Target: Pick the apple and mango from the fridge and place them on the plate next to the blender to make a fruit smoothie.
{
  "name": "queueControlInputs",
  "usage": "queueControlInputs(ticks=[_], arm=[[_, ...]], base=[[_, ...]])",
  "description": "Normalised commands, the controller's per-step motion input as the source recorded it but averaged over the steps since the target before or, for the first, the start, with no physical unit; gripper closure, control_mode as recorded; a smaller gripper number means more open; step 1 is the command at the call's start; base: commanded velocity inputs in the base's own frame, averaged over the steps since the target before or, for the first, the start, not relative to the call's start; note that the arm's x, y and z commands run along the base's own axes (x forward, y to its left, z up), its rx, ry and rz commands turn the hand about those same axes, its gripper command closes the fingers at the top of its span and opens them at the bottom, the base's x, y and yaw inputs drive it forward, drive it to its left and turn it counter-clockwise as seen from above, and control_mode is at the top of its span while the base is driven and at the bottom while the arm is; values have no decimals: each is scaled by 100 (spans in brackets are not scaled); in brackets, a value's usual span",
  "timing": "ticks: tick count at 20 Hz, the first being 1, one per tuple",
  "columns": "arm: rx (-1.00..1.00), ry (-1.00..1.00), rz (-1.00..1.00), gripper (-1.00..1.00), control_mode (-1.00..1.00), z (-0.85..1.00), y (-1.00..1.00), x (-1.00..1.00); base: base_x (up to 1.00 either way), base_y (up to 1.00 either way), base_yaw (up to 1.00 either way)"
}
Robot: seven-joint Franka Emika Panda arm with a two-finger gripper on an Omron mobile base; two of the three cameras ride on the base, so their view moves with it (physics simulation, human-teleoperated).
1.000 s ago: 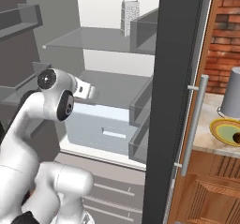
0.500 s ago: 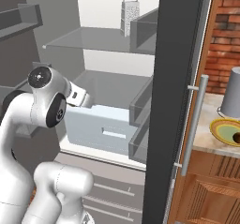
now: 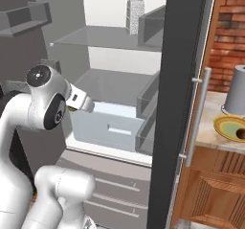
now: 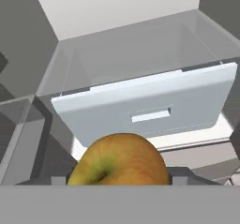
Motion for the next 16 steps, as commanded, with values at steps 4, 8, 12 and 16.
queueControlInputs(ticks=[4,8,12,16], arm=[[0,0,0,100,100,0,0,0],[0,0,0,100,100,0,0,0],[0,0,0,100,100,0,0,0],[0,0,0,100,100,0,0,0]], base=[[-100,0,0],[-100,-1,0],[-95,-45,-5],[-32,-99,-7]])
